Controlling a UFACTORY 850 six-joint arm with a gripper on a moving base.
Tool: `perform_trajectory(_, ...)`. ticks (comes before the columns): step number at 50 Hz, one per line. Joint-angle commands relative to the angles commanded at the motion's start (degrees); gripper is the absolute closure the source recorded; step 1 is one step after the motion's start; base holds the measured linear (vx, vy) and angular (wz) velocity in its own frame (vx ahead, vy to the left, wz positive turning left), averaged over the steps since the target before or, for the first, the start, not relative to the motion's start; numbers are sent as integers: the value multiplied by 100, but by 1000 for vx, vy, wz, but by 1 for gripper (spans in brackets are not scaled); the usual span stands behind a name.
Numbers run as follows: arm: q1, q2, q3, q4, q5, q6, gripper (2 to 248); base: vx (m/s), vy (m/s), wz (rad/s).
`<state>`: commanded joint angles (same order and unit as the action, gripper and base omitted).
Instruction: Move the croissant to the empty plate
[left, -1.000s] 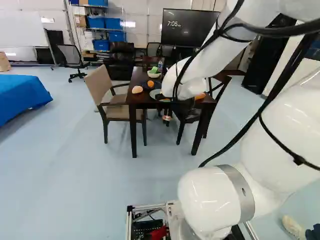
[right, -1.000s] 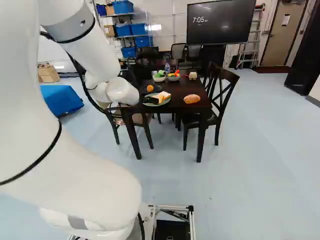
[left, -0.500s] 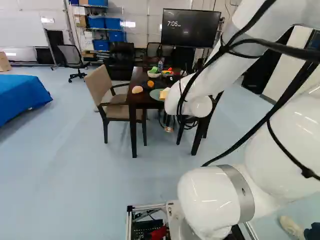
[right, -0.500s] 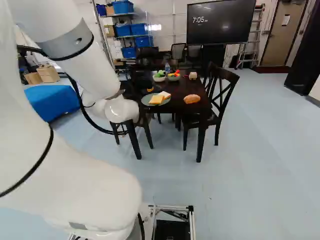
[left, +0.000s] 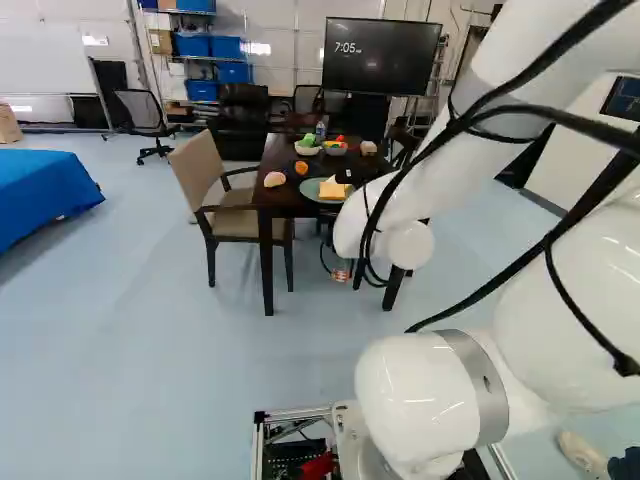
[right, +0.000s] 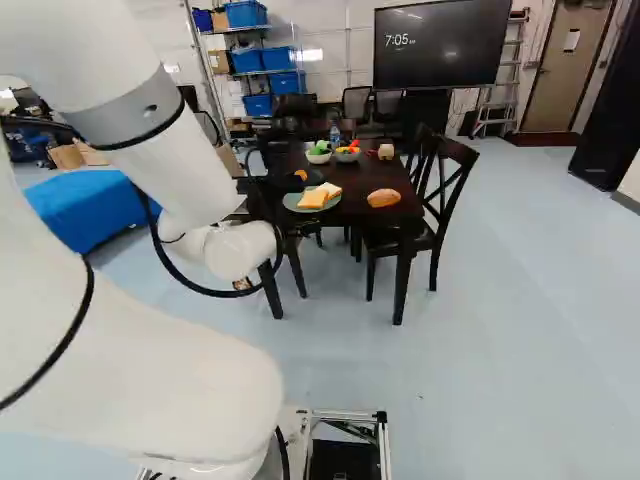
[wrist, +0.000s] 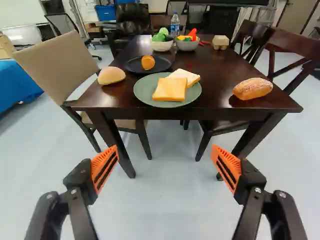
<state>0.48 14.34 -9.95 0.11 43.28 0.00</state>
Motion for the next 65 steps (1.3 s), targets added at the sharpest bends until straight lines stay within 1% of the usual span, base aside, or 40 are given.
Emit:
perform_trajectory(13,-24,82,244,-6,331,0,3,0,0,0)
perform_trajectory(30,-42,146,436,-10,592,0,3,0,0,0)
perform_trajectory(42,-48,165,492,-11,667,0,3,0,0,0)
perform_trajectory(65,-48,166,495,-11,672,0,3,0,0,0)
